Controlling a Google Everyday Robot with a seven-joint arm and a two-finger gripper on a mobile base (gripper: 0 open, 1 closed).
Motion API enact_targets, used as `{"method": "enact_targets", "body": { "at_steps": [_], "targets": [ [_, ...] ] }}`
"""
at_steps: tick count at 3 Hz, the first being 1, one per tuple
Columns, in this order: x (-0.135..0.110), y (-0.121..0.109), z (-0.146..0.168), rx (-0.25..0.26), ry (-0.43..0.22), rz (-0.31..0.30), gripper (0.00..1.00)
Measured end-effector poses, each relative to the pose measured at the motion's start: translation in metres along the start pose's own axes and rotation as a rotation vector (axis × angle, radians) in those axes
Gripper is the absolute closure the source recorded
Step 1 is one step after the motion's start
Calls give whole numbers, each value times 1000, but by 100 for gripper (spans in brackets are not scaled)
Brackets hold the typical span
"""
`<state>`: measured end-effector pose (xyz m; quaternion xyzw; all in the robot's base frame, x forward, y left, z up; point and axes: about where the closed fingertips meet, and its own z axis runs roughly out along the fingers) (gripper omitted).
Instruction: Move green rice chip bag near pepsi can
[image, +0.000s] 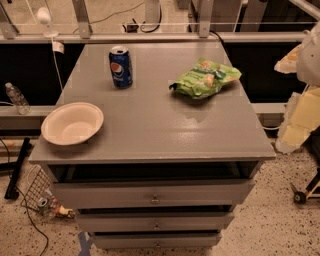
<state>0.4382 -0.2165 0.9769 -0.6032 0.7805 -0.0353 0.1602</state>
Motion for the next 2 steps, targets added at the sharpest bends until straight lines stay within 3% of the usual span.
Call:
{"method": "enact_targets", "body": {
  "at_steps": [1, 2],
  "targets": [
    [0, 0, 0, 0, 0, 0, 0],
    [-16, -17, -1, 56, -49, -68, 0]
  ]
}}
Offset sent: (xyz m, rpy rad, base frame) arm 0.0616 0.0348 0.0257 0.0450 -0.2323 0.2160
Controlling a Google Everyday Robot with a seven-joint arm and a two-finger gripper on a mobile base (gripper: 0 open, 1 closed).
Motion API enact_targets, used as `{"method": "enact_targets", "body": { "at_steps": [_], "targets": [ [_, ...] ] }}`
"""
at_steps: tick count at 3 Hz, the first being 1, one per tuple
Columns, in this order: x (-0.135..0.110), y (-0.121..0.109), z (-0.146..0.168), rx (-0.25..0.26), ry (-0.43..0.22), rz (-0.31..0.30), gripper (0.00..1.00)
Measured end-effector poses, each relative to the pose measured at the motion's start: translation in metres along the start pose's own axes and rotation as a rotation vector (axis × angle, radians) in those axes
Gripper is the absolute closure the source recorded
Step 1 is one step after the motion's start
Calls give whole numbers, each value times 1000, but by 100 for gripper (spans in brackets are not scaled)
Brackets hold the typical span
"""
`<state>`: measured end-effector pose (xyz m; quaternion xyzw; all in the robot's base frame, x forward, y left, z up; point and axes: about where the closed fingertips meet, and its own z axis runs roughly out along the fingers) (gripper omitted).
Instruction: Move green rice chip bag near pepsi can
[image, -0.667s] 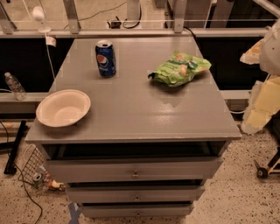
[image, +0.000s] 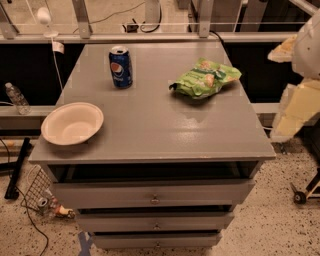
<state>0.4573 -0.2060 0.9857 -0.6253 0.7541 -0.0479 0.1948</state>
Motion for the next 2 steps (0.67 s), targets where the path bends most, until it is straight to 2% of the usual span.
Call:
{"method": "enact_targets", "body": {
  "at_steps": [1, 2],
  "targets": [
    [-32, -44, 9, 107, -89, -126, 0],
    [-71, -83, 26, 193, -158, -245, 0]
  ]
}}
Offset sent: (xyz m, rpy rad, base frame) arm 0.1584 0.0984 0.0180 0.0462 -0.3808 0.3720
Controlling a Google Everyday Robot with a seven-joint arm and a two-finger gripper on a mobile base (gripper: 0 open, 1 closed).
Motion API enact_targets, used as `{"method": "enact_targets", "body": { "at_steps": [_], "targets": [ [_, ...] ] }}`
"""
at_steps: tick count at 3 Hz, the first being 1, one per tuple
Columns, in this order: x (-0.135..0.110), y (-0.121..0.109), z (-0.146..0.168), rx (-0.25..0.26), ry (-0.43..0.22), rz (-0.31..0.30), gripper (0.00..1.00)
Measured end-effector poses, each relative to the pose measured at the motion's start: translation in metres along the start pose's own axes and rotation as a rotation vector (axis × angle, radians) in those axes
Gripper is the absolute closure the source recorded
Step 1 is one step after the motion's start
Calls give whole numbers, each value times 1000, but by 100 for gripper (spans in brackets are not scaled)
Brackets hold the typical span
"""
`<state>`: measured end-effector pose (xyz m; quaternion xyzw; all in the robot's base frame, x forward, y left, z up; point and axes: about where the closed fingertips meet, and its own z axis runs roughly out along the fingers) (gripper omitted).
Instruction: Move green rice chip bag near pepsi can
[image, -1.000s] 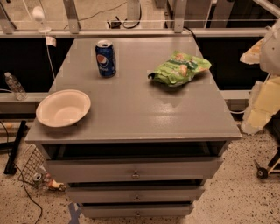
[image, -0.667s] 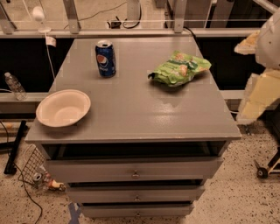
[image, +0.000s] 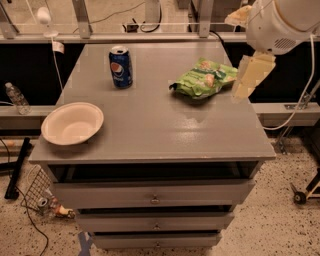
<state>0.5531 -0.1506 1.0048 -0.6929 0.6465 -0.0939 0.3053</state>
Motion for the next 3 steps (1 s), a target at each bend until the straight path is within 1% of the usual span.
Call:
{"method": "enact_targets", "body": {
  "at_steps": [1, 2, 3],
  "targets": [
    [0, 0, 0, 0, 0, 0, 0],
    [38, 5, 40, -65, 67, -43, 0],
    [65, 1, 82, -117, 104, -122, 0]
  ]
}}
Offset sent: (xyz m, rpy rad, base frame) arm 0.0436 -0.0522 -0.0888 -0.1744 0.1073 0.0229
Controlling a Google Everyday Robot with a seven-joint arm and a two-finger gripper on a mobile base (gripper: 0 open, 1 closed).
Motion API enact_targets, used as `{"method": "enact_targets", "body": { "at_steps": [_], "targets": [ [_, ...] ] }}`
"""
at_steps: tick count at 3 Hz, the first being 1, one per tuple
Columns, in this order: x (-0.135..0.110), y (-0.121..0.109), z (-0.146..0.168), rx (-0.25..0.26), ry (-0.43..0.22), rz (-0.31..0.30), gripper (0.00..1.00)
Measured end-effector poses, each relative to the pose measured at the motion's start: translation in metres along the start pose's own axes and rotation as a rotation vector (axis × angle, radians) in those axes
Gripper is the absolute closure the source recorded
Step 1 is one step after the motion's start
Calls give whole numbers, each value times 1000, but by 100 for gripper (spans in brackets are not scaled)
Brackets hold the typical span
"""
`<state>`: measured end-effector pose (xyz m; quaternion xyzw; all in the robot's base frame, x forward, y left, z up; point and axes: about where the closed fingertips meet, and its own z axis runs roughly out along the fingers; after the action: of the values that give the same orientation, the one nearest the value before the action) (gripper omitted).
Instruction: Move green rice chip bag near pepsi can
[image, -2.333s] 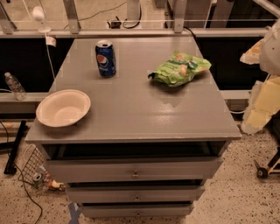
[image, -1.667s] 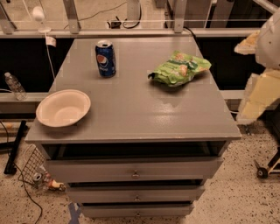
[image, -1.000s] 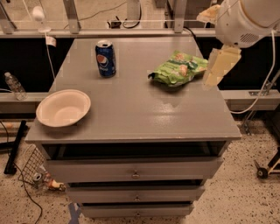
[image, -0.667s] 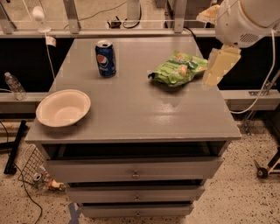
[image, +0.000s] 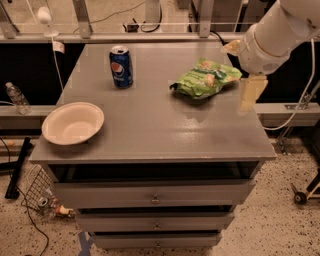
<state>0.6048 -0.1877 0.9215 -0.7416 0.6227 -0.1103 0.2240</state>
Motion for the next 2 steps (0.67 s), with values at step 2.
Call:
{"method": "enact_targets", "body": {
  "at_steps": [2],
  "targets": [
    [0, -30, 65, 24, 31, -149, 0]
  ]
}}
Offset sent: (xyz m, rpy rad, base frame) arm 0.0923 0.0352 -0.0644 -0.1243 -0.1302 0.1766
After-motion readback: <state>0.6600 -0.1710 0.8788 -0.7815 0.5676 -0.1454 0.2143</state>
